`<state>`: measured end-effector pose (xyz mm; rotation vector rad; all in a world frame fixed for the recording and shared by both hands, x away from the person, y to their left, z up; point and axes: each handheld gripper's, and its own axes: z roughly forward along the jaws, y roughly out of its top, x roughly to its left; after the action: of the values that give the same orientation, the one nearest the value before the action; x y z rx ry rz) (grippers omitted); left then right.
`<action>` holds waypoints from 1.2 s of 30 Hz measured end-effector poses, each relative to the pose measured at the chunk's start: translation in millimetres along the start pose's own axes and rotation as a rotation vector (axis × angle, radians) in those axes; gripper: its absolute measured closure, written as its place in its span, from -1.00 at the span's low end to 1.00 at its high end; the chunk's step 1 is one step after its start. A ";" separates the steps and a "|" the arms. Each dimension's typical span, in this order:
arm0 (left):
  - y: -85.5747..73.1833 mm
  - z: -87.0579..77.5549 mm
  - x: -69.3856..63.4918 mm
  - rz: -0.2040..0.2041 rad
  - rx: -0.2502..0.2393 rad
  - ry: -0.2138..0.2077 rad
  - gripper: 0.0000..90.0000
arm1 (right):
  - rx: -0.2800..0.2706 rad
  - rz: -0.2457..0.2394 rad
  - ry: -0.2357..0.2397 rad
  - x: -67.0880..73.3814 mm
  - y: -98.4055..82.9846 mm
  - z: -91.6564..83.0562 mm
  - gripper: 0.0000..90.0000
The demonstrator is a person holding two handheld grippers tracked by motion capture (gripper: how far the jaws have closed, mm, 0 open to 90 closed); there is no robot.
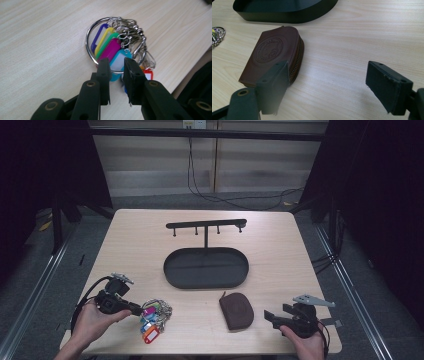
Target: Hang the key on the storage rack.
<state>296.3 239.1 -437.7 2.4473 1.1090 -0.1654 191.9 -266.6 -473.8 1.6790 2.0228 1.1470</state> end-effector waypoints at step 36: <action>36.2 31.5 5.9 -0.023 0.236 0.089 0.65 | 0.022 -0.006 0.010 0.5 0.6 2.8 -0.61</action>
<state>329.3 208.3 -455.0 2.6727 1.2176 -0.2071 194.0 -265.0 -475.1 1.6794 2.0524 1.1370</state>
